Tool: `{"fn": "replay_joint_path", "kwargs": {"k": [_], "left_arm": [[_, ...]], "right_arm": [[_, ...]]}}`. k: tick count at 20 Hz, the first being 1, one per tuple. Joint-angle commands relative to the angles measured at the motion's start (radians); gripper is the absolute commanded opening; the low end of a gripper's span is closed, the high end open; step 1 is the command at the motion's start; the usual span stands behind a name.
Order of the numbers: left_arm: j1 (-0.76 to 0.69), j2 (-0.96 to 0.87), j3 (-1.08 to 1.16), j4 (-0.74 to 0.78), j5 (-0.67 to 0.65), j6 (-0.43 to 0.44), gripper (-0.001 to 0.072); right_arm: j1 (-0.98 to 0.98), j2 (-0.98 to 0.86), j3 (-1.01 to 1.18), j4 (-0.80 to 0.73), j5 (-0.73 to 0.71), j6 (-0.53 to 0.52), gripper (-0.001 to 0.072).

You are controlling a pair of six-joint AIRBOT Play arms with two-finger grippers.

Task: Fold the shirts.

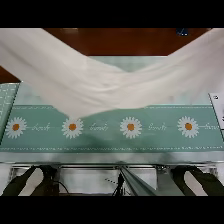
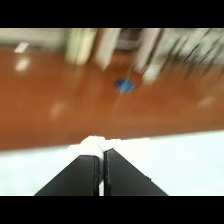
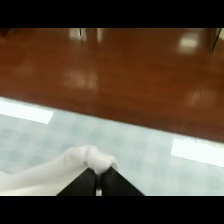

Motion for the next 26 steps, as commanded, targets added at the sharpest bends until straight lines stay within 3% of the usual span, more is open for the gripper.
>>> {"fn": "replay_joint_path", "kwargs": {"k": [1,5,8,12,16,19,21,22,24,26], "left_arm": [[0.000,-0.026,-0.042,0.188,-0.131,-0.042,0.0023],[-0.015,-0.071,-0.320,0.188,-0.133,-0.041,0.0023],[-0.077,-0.145,-0.544,0.188,-0.079,0.016,0.0024],[-0.112,-0.291,-0.708,0.188,0.090,0.064,0.0024],[-0.112,-0.462,-0.716,0.187,0.141,0.064,0.0027],[-0.112,-0.550,-0.716,0.184,0.132,0.064,0.0205],[-0.100,-0.566,-0.714,0.184,0.113,0.063,0.0208],[-0.087,-0.563,-0.703,0.185,0.086,0.061,0.0280],[-0.040,-0.560,-0.640,0.185,-0.031,0.055,0.0587],[0.022,-0.548,-0.575,0.185,-0.134,0.021,0.0603]], "right_arm": [[0.000,-0.042,0.019,-0.082,0.160,0.022,0.0027],[0.037,-0.187,-0.011,-0.080,0.242,0.026,0.0027],[0.141,-0.342,-0.070,-0.092,0.248,-0.003,0.0027],[0.195,-0.579,-0.073,-0.153,0.086,-0.035,0.0028],[0.195,-0.727,-0.073,-0.164,-0.005,-0.033,0.0028],[0.195,-0.774,-0.073,-0.156,-0.002,-0.033,0.0028],[0.195,-0.774,-0.073,-0.156,-0.008,-0.036,0.0028],[0.195,-0.773,-0.073,-0.156,-0.005,-0.036,0.0028],[0.195,-0.773,-0.073,-0.157,0.001,-0.041,0.0028],[0.195,-0.773,-0.073,-0.156,0.001,-0.041,0.0028]]}}
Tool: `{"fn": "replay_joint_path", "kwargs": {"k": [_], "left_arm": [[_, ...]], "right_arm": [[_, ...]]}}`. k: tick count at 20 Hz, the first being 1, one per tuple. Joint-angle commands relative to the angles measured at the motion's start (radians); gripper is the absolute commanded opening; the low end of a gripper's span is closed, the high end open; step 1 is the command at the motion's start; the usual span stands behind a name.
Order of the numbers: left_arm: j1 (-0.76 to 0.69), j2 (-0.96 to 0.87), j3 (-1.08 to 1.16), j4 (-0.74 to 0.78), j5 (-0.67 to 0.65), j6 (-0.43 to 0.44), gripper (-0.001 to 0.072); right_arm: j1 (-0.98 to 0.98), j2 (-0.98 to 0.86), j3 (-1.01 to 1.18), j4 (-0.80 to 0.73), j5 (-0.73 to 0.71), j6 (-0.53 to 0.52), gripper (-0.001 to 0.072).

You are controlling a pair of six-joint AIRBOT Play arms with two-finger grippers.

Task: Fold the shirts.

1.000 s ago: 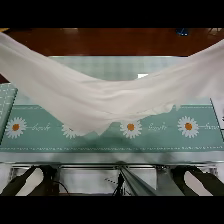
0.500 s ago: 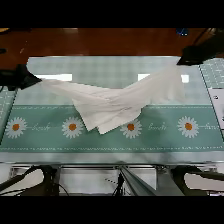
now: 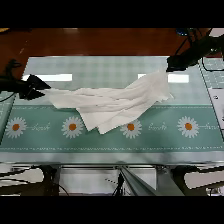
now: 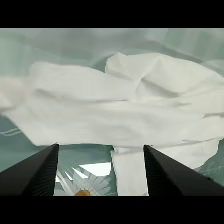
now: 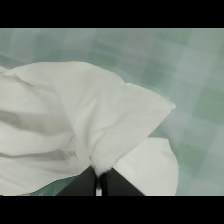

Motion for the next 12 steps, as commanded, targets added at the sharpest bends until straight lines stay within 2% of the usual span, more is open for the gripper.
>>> {"fn": "replay_joint_path", "kwargs": {"k": [1,3,5,8,12], "left_arm": [[0.089,0.023,0.074,0.001,-0.171,-0.050,0.0597],[0.099,0.100,0.037,0.001,-0.207,-0.071,0.0580],[0.051,0.206,-0.093,0.001,-0.187,-0.061,0.0580],[-0.047,0.328,-0.356,-0.010,-0.109,-0.052,0.0580],[-0.209,0.338,-0.580,-0.108,0.009,-0.051,0.0581]], "right_arm": [[0.001,-0.007,0.000,0.000,0.001,-0.003,0.0028],[0.001,-0.007,0.000,-0.003,0.005,-0.003,0.0028],[0.001,-0.007,0.000,-0.005,0.003,-0.004,0.0028],[0.001,-0.007,0.000,-0.011,0.000,-0.004,0.0028],[0.001,-0.007,0.000,-0.010,0.000,-0.004,0.0028]]}}
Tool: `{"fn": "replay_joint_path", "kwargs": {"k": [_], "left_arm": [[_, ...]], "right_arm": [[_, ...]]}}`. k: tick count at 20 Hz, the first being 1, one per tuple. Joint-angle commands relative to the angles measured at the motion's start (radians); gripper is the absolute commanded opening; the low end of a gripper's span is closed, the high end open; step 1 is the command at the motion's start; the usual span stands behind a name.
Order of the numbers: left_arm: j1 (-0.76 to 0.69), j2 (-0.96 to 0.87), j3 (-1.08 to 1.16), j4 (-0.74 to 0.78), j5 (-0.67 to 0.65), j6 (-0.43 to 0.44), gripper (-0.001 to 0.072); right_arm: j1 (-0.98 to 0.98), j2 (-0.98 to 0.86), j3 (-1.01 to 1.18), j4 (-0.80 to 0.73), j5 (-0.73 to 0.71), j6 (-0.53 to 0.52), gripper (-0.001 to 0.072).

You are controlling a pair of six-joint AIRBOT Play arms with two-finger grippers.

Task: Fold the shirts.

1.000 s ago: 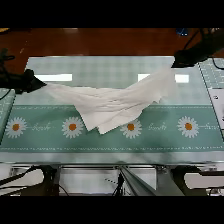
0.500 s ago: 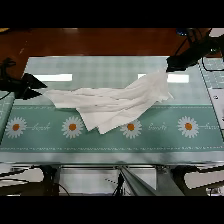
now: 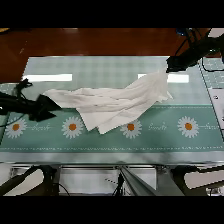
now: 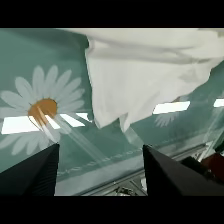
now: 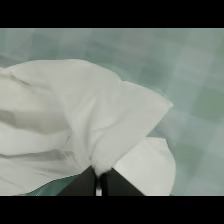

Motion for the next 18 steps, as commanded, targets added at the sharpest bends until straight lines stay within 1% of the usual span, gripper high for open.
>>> {"fn": "replay_joint_path", "kwargs": {"k": [1,4,7,10,14,18], "left_arm": [[-0.142,0.027,-0.185,-0.089,0.135,0.001,0.0580],[-0.266,-0.002,-0.219,-0.107,0.233,-0.003,0.0580],[-0.342,-0.062,-0.217,-0.108,0.269,-0.027,0.0580],[-0.362,-0.109,-0.217,-0.114,0.310,-0.027,0.0580],[-0.362,-0.156,-0.217,-0.212,0.399,-0.026,0.0579],[-0.378,-0.211,-0.217,-0.224,0.443,-0.026,0.0579]], "right_arm": [[0.001,0.000,0.000,-0.002,0.000,0.000,0.0028],[0.001,0.000,0.000,-0.002,-0.006,0.000,0.0028],[0.001,0.000,0.000,-0.001,-0.011,0.000,0.0028],[0.001,0.000,0.000,-0.001,-0.011,0.000,0.0028],[0.001,0.000,0.000,0.001,-0.011,0.000,0.0028],[0.001,0.000,0.000,0.001,-0.011,0.000,0.0028]]}}
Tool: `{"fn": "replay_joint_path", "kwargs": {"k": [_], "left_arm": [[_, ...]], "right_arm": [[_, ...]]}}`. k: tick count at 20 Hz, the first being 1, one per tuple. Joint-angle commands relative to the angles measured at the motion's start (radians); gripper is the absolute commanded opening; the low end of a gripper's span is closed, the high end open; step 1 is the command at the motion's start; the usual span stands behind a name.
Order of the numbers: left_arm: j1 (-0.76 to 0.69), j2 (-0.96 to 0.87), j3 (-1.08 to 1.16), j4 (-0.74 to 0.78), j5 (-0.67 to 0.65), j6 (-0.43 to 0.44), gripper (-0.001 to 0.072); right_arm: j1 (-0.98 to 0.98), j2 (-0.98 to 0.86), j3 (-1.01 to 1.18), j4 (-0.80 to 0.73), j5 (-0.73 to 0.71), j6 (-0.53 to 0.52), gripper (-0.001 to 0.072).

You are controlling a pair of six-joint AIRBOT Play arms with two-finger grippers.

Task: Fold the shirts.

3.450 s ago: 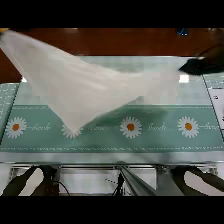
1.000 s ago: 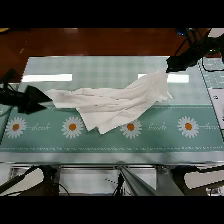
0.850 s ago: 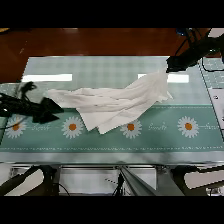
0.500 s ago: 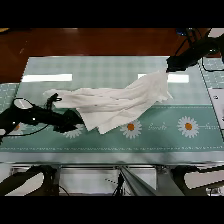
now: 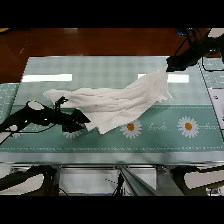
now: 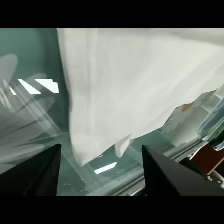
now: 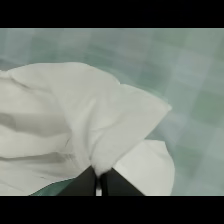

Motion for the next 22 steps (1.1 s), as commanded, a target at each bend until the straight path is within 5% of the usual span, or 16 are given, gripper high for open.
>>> {"fn": "replay_joint_path", "kwargs": {"k": [1,2,4,5,6,15,17,21,22], "left_arm": [[-0.015,-0.049,-0.001,-0.014,0.072,0.003,0.0578],[-0.019,-0.064,-0.001,-0.018,0.080,0.002,0.0573],[-0.022,-0.087,-0.001,-0.018,0.107,0.003,0.0156],[-0.022,-0.093,-0.001,-0.018,0.124,0.003,0.0063],[-0.020,-0.093,-0.001,-0.018,0.140,0.003,0.0049],[-0.020,-0.091,0.054,-0.018,0.114,0.060,0.0044],[-0.020,-0.091,0.075,-0.018,0.090,0.059,0.0195],[-0.020,-0.091,0.100,-0.026,0.055,0.075,0.0232],[-0.020,-0.092,0.100,-0.040,0.045,0.082,0.0371]], "right_arm": [[0.001,0.000,0.000,0.001,0.000,0.000,0.0028],[0.001,0.000,0.000,0.001,0.000,0.000,0.0028],[0.001,0.000,0.000,0.001,0.002,0.000,0.0028],[0.001,0.000,0.000,0.000,0.006,0.000,0.0029],[0.001,0.000,0.000,0.000,0.009,0.000,0.0028],[0.001,0.000,0.000,0.000,0.005,0.000,0.0028],[0.001,0.000,0.000,-0.002,0.003,0.000,0.0028],[0.001,0.000,0.000,-0.002,0.004,0.000,0.0028],[0.001,0.000,0.000,-0.002,0.005,0.000,0.0028]]}}
